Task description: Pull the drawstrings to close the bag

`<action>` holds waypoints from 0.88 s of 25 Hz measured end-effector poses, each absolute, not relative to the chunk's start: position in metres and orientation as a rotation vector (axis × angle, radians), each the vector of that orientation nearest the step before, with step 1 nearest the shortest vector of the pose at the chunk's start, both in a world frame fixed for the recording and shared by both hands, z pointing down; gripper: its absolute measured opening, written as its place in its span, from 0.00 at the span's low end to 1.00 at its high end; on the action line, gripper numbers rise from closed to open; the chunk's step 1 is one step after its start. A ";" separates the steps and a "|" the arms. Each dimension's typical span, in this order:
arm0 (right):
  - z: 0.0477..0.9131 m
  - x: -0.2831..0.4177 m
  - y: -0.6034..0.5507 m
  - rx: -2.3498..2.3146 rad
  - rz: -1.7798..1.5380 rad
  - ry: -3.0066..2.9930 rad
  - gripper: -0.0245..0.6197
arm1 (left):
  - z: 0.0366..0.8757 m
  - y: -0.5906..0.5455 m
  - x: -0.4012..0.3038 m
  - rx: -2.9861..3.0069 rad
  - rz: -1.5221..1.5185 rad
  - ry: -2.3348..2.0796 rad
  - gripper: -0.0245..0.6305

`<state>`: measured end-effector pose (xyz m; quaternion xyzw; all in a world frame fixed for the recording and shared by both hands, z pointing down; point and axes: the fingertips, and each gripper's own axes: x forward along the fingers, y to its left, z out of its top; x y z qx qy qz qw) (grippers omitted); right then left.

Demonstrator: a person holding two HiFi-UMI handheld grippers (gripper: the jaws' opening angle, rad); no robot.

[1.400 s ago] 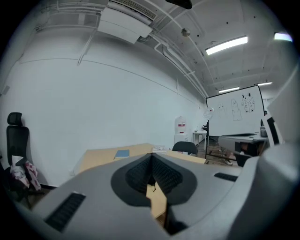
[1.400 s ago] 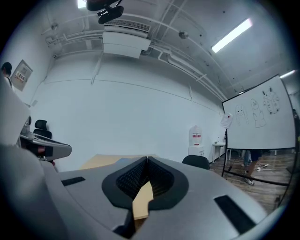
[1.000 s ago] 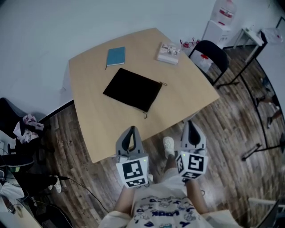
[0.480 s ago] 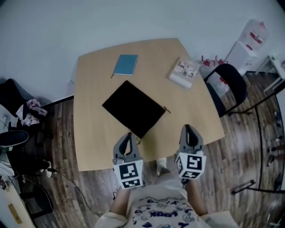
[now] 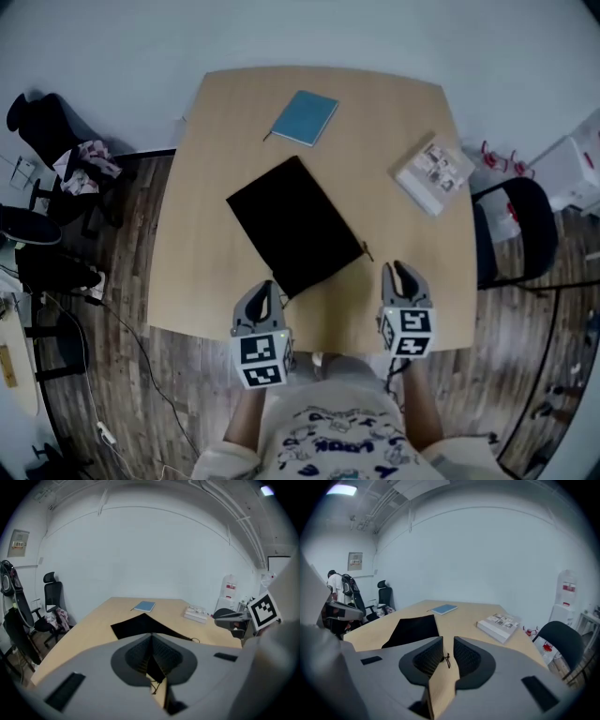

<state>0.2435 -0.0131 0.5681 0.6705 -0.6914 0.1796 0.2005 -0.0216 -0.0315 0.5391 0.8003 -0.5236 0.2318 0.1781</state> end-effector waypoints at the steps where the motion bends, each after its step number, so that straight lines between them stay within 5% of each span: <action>1: 0.579 0.243 -0.018 1.830 0.520 -1.943 0.14 | 0.547 -0.031 -0.023 2.237 0.679 -1.491 0.04; 9: 0.636 0.235 -0.040 1.579 0.565 -1.924 0.18 | 0.614 -0.006 -0.035 2.041 0.800 -1.373 0.06; 17: 0.662 0.223 -0.053 1.406 0.576 -1.932 0.21 | 0.657 0.015 -0.019 2.013 0.886 -1.148 0.31; 22: 0.673 0.228 -0.062 1.369 0.570 -1.899 0.22 | 0.675 0.018 -0.014 2.000 0.942 -1.089 0.34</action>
